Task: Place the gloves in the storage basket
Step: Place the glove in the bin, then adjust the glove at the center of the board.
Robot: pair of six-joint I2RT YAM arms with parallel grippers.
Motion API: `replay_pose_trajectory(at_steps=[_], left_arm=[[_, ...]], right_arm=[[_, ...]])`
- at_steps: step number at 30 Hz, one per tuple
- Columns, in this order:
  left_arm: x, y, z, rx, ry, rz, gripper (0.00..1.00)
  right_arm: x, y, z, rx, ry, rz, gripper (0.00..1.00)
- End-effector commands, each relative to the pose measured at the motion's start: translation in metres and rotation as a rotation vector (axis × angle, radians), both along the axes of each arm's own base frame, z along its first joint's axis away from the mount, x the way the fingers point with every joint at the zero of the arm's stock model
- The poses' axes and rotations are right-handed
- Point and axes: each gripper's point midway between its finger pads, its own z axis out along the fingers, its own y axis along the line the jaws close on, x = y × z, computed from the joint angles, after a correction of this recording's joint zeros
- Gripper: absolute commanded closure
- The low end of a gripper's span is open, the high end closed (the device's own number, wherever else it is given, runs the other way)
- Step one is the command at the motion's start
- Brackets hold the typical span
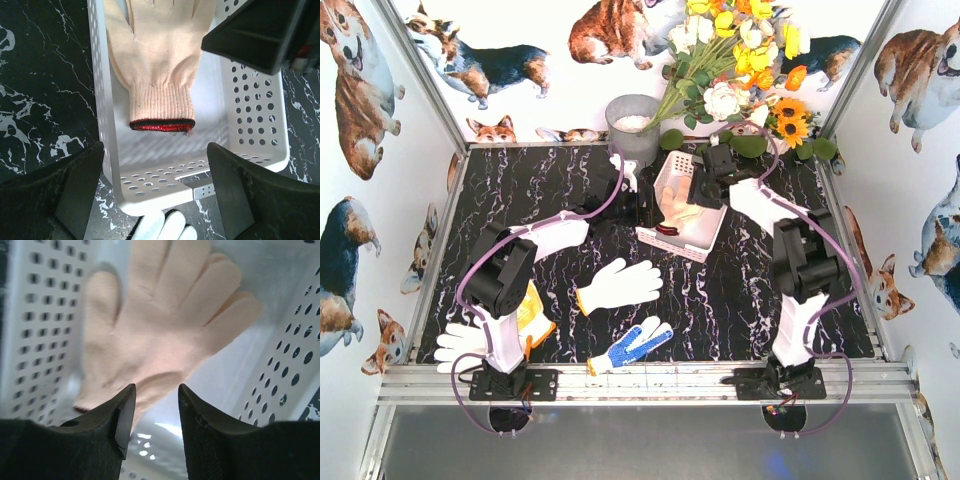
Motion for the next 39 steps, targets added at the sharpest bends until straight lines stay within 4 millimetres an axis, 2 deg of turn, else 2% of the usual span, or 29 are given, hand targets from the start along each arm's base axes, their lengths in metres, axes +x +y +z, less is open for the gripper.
replay_pose_trajectory(at_steps=[1,8,11,23,27,33,39], left_arm=[[-0.002,-0.003,0.005,-0.043,0.008,-0.013,0.22],[-0.010,-0.005,0.001,-0.054,0.034,-0.032,0.22],[-0.014,-0.006,0.000,-0.054,0.040,-0.037,0.22],[-0.023,-0.009,0.003,-0.042,0.037,-0.043,0.22],[-0.027,-0.011,0.004,-0.043,0.040,-0.048,0.22],[-0.032,-0.017,0.003,-0.047,0.046,-0.065,0.22],[-0.041,-0.028,0.003,-0.055,0.051,-0.092,0.22]], right_arm=[[-0.011,0.029,0.049,0.161,-0.051,0.057,0.60],[-0.035,0.057,0.031,0.284,0.064,0.092,0.59],[-0.039,0.062,0.022,0.281,0.093,0.086,0.59],[-0.057,0.037,-0.010,0.130,0.171,0.005,0.67],[-0.059,0.042,-0.020,0.147,0.193,0.023,0.67],[-0.061,0.035,-0.028,0.108,0.210,0.018,0.67],[-0.066,0.015,-0.028,0.011,0.210,-0.013,0.69]])
